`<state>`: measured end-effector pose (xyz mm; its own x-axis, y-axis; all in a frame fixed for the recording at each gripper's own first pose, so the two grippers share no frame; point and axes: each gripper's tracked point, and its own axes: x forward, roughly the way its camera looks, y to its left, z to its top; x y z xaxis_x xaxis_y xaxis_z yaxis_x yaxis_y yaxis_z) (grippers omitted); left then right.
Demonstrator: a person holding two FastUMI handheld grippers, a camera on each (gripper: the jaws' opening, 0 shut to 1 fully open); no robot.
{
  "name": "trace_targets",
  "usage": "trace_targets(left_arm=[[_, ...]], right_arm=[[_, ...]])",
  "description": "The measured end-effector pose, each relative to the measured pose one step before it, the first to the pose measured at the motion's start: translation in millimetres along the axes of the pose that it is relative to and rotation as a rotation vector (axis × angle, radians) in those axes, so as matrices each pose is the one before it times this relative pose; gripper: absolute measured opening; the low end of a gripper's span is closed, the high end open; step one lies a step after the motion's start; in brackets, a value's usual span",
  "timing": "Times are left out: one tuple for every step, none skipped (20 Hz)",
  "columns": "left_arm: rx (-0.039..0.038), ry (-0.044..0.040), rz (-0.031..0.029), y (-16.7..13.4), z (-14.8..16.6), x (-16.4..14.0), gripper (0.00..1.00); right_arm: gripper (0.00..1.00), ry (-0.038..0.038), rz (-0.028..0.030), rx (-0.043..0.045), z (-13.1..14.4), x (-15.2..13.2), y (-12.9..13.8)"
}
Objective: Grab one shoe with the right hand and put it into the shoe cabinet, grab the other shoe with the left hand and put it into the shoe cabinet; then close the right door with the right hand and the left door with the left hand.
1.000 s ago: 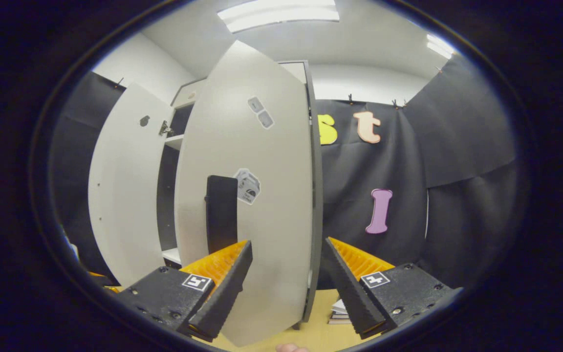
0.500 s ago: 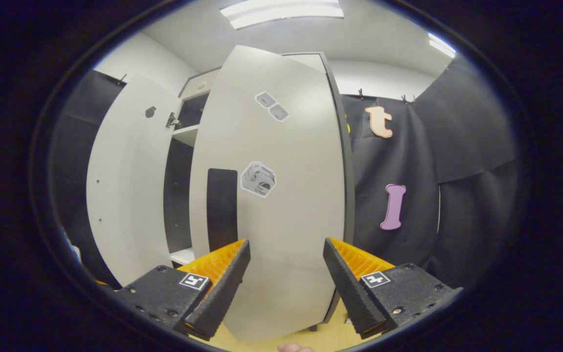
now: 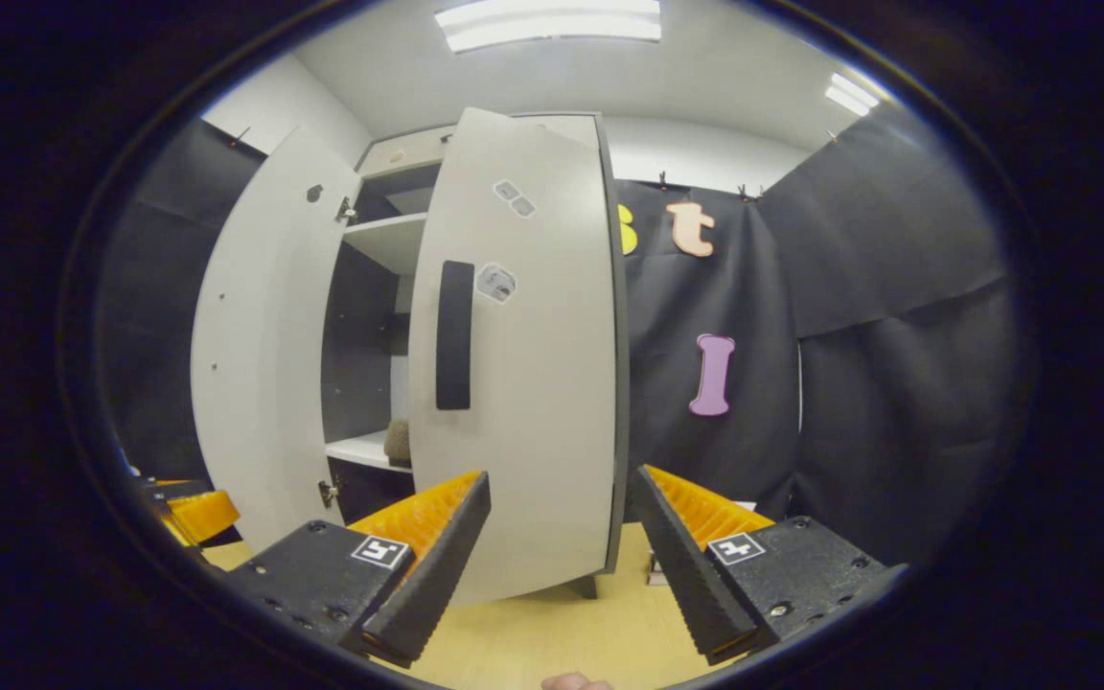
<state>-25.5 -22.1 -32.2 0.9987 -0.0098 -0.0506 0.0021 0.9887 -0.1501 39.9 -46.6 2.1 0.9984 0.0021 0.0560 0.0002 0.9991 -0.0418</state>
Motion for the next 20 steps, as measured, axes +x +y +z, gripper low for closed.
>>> trace_targets(left_arm=[[0.00401,0.00285,-0.00629,-1.57,-1.39,0.03,0.93],[0.00076,0.00605,-0.00809,-2.46,-2.22,0.32,0.93],[-0.00506,0.00301,-0.00983,-3.49,-2.11,-1.09,0.93],[-0.01039,-0.00096,-0.01212,-4.23,-0.35,-1.06,0.93],[-0.01132,-0.00536,-0.01136,-3.1,1.43,-0.47,0.93],[-0.00808,-0.00269,-0.00936,-2.68,3.03,-1.43,0.93],[-0.01127,-0.00151,-0.0096,-0.75,5.29,-2.18,0.93],[-0.01928,-0.01745,-0.007,1.58,10.43,-1.23,0.93],[-0.02677,-0.02551,0.00144,3.98,16.43,-0.99,0.93],[-0.03293,-0.02842,0.01,7.24,16.75,-0.98,0.93],[-0.02594,-0.02431,0.01394,10.13,17.87,1.2,0.93],[-0.0059,-0.02546,0.03704,15.42,17.78,0.4,0.93],[0.00808,-0.01774,0.05321,22.46,16.42,4.08,0.93],[0.01272,-0.0142,0.05088,22.92,14.05,1.98,0.93],[0.01232,-0.02642,0.04248,24.19,13.18,5.19,0.93],[0.01057,-0.03302,0.04149,19.61,12.89,7.63,0.93],[0.0158,-0.03845,0.0268,16.64,14.24,10.85,0.93],[0.0269,-0.03488,0.03434,18.71,10.24,9.67,0.93],[0.02716,-0.03343,0.04927,22.22,8.46,13.6,0.92],[0.01957,-0.0204,0.03457,15.84,4.69,13.33,0.93]], right_arm=[[0.98,0.00168,-0.01171,0.00039,-7.18,-7.97,-2.09],[0.98,-0.00152,-0.00403,-0.00684,-8.72,-7.26,-0.09],[0.98,0.00294,-0.00735,-0.00647,-9.23,-7.08,-1.21],[0.98,0.00881,-0.0045,-0.00103,-11.28,-5.29,-0.48],[0.94,0.01467,0.00304,0.00702,-9.65,-5.5,1.8],[0.94,0.02197,0.01108,0.007,-10.0,-2.57,4.87],[0.98,0.01977,0.01118,0.00009,-6.79,-2.46,3.9],[0.95,0.01512,0.00429,-0.00711,-4.72,-0.94,2.53],[0.99,0.00601,0.00228,-0.00891,-1.74,-1.07,1.78],[0.99,0.00068,0.00774,-0.00703,0.36,0.27,3.27],[0.99,-0.00114,0.01022,-0.00741,1.11,0.23,3.63],[0.99,-0.0044,0.00896,-0.00886,2.45,1.21,2.89],[0.99,-0.00733,0.00628,-0.00598,2.9,0.94,1.48],[0.99,-0.00231,0.00765,-0.00194,0.85,1.95,2.21],[0.99,0.00347,0.00906,-0.00036,-0.14,2.12,2.36],[0.99,0.00417,0.00397,-0.0019,-0.25,2.93,2.28],[0.99,0.00062,0.0032,-0.00504,-0.1,0.75,1.23],[0.98,-0.00238,0.00076,-0.00657,0.44,1.37,0.74],[0.98,-0.00268,0.00135,-0.00662,0.87,1.0,0.98],[0.98,0.00146,0.0023,-0.0047,-0.3,1.43,0.96]])
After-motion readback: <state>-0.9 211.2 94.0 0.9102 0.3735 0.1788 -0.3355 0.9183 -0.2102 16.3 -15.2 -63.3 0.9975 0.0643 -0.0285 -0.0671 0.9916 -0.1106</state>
